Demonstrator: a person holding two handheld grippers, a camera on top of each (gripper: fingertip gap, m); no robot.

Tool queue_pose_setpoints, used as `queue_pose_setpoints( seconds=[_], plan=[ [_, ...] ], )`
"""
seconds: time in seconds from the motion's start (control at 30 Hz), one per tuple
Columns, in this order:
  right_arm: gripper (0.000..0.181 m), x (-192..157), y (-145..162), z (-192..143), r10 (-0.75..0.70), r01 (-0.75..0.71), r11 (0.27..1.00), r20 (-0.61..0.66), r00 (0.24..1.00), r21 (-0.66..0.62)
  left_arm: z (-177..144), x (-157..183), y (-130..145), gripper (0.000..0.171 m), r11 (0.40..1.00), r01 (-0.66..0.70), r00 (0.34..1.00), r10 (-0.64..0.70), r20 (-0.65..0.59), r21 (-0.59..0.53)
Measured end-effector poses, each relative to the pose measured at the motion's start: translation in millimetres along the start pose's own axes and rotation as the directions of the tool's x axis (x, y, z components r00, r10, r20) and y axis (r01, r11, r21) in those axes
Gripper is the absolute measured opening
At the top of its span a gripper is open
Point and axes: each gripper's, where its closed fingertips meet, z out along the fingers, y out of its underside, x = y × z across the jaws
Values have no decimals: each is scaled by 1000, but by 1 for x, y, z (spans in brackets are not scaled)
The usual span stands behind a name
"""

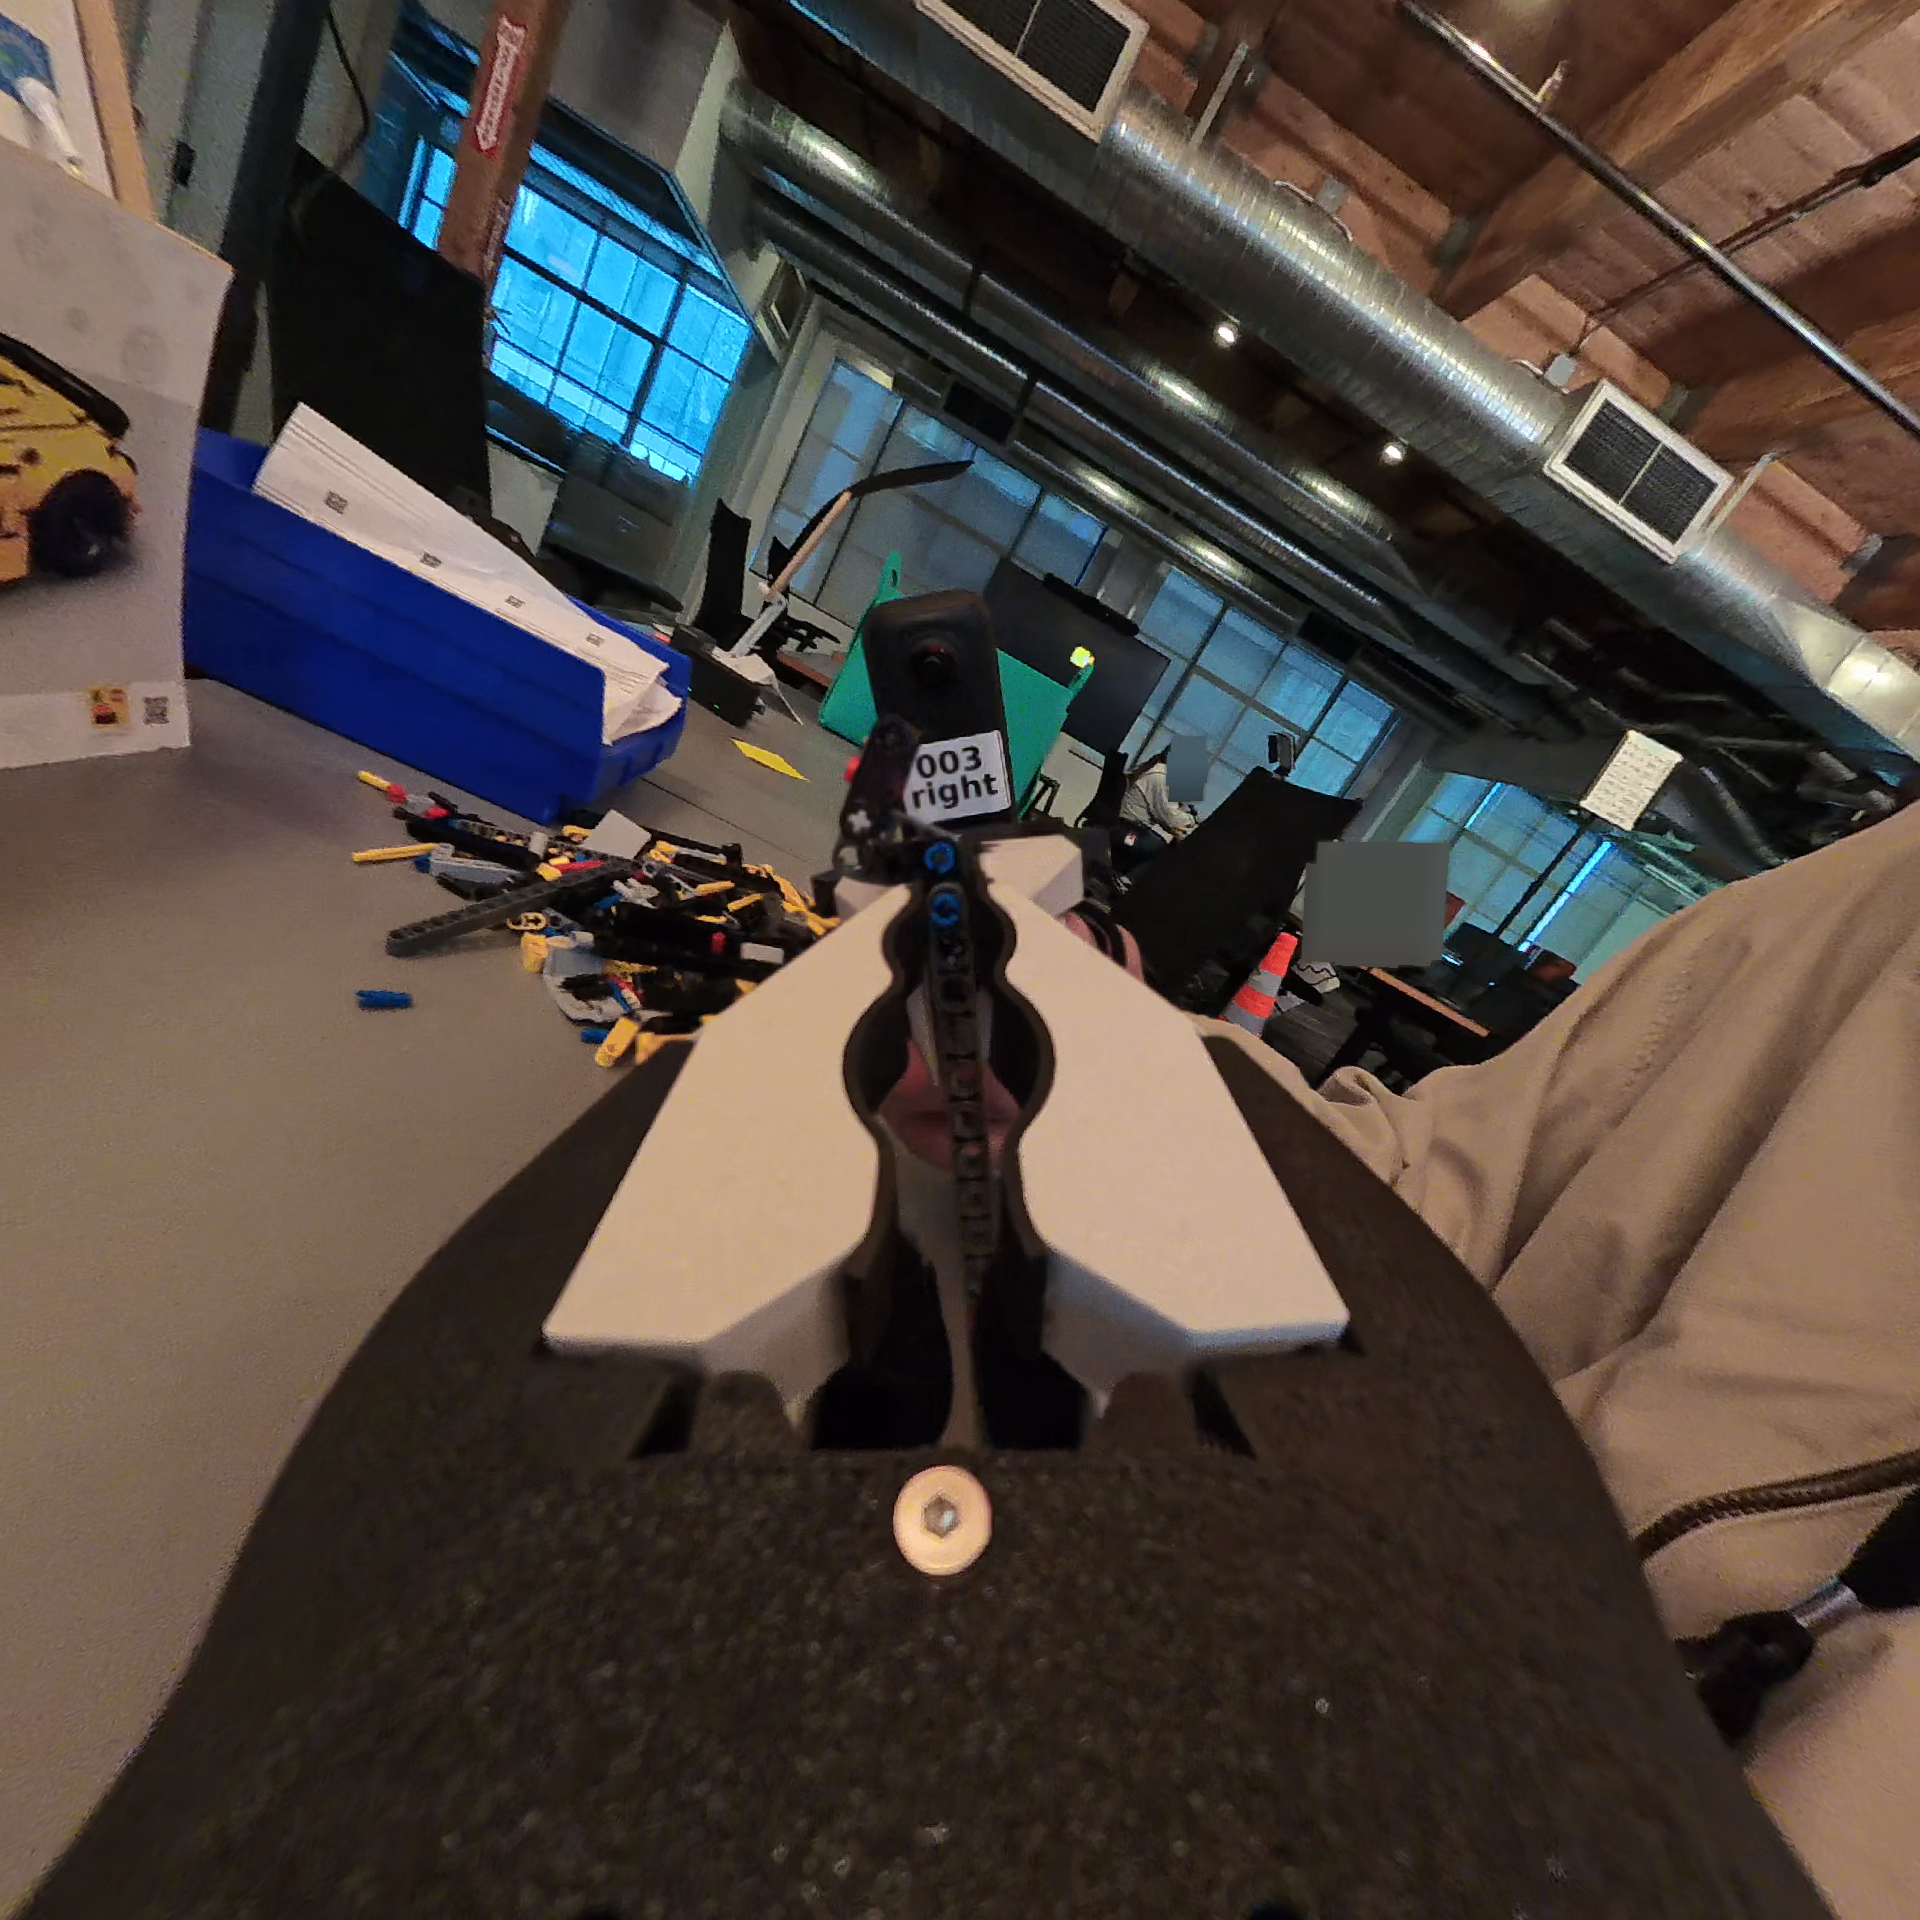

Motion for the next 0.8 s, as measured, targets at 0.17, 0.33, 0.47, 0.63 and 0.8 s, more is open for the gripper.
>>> queue_pose_setpoints(
  seconds=[0.17,0.33,0.47,0.63,0.8],
  plan=[
    [5,2,1,-2,22,-22,1000,3,1000,0,-1,-1,3,7,998,-1,1000,1,-1,-70],
    [5,2,5,-2,-10,9,999,-3,1000,-44,-5,0,6,7,991,-47,999,47,-3,-127],
    [5,13,-37,-54,17,-13,990,-29,999,143,-31,-16,-16,6,999,-1,999,2,34,-37],
    [5,42,-18,-54,-58,58,998,-237,970,-9,-29,-6,-29,7,995,87,995,-83,-62,56],
    [6,82,64,-34,-298,70,865,-396,869,-497,-27,1,-25,6,996,79,993,-75,-90,42]
  ],
)
